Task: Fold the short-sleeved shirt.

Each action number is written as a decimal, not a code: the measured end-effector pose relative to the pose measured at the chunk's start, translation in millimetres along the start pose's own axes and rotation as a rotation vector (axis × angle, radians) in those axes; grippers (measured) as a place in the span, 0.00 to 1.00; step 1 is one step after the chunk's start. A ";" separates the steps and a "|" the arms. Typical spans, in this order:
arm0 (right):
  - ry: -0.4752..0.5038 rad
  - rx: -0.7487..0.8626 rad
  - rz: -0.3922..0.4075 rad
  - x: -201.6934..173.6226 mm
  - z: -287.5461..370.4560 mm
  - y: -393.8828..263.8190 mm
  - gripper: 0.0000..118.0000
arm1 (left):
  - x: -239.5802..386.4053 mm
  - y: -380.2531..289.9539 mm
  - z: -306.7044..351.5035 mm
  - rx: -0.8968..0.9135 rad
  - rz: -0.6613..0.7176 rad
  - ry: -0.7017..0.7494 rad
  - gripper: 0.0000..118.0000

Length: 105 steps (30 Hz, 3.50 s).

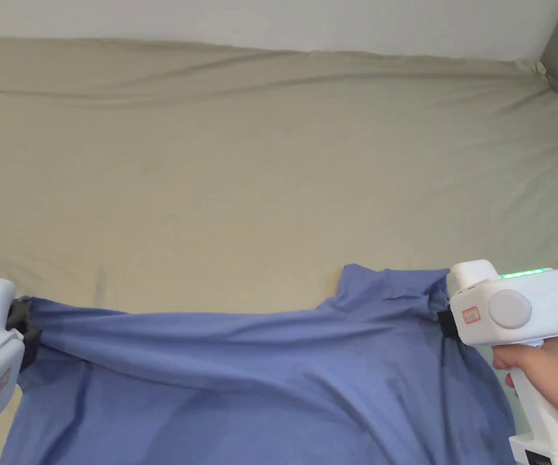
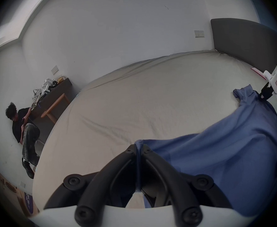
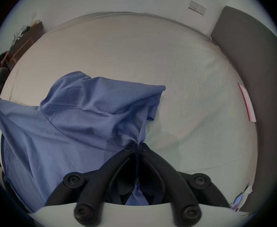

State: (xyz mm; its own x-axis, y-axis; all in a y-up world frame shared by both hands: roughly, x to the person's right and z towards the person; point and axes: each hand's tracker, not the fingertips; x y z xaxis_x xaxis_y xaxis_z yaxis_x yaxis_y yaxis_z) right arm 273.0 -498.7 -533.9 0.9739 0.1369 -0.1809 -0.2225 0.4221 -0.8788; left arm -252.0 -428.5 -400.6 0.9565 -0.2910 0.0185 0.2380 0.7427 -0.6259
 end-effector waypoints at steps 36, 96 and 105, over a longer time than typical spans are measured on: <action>-0.239 1.125 0.023 -14.2 569.0 -78.6 0.04 | -136.1 144.5 397.6 0.773 0.142 0.320 0.00; -0.372 1.089 -0.120 63.2 403.7 232.2 0.04 | -120.7 414.8 97.5 0.533 0.194 0.259 0.00; -0.278 0.907 -0.116 50.7 282.4 185.3 0.04 | -88.1 332.0 10.0 0.377 0.201 0.229 0.00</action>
State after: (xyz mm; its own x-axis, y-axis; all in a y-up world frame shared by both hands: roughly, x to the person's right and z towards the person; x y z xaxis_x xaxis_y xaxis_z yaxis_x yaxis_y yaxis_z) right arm 268.7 -160.4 -581.2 0.9728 0.2092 0.0995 -0.1883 0.9642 -0.1866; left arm -255.6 -150.2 -602.2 0.9383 -0.2128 -0.2726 0.1367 0.9523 -0.2729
